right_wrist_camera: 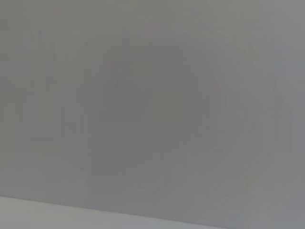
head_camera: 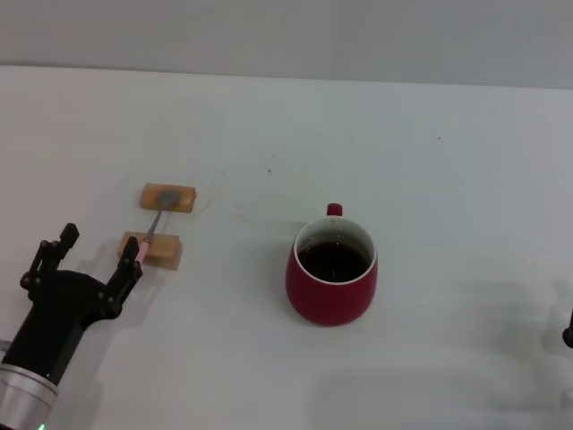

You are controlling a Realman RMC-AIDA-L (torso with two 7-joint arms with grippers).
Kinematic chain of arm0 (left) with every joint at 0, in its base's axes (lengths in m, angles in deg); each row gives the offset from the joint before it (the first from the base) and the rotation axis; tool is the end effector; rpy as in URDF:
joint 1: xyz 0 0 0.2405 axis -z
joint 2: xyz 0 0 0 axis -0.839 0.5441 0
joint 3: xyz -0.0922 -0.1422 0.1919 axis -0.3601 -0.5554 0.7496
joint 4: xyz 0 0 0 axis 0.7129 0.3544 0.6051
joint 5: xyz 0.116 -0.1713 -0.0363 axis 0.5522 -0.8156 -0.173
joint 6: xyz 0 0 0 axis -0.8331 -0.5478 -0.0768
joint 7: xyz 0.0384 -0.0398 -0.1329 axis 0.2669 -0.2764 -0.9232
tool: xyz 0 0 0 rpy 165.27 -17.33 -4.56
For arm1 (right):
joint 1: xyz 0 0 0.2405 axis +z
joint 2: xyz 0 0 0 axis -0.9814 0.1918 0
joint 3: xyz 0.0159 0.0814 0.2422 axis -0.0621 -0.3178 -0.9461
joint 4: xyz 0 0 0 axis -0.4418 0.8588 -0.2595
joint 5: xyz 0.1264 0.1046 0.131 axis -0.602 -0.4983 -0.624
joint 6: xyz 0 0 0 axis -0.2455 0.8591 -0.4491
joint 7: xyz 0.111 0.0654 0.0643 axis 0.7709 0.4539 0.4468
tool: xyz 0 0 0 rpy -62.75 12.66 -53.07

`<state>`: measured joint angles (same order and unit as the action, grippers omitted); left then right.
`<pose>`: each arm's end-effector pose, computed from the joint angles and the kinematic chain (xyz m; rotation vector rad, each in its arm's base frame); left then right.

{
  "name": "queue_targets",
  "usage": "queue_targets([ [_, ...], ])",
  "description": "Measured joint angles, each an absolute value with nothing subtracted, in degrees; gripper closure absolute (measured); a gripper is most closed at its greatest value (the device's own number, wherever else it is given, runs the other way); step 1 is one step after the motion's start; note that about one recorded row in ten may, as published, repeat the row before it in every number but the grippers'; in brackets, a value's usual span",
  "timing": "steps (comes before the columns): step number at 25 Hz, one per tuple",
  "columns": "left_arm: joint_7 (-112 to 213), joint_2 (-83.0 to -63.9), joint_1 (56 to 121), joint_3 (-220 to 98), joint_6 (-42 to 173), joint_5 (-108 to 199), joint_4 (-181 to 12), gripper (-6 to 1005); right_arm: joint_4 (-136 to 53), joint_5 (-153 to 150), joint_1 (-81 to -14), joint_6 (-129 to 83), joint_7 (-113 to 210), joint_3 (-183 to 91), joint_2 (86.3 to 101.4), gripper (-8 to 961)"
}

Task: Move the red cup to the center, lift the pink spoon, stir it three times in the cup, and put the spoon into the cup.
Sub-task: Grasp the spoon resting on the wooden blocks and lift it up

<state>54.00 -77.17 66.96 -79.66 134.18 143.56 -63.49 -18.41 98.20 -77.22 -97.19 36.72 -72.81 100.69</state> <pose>-0.3362 0.2185 -0.0655 -1.7408 -0.5326 -0.6488 0.3472 0.1776 -0.0518 -1.6031 0.4824 0.5860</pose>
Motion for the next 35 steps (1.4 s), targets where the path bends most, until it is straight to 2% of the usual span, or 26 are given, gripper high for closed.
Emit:
queue_targets([
  [35, 54.10, -77.20, 67.03, -74.53, 129.84, 143.20, -63.17, 303, -18.37, 98.66, -76.83, -96.20, 36.72, -71.98, 100.72, 954],
])
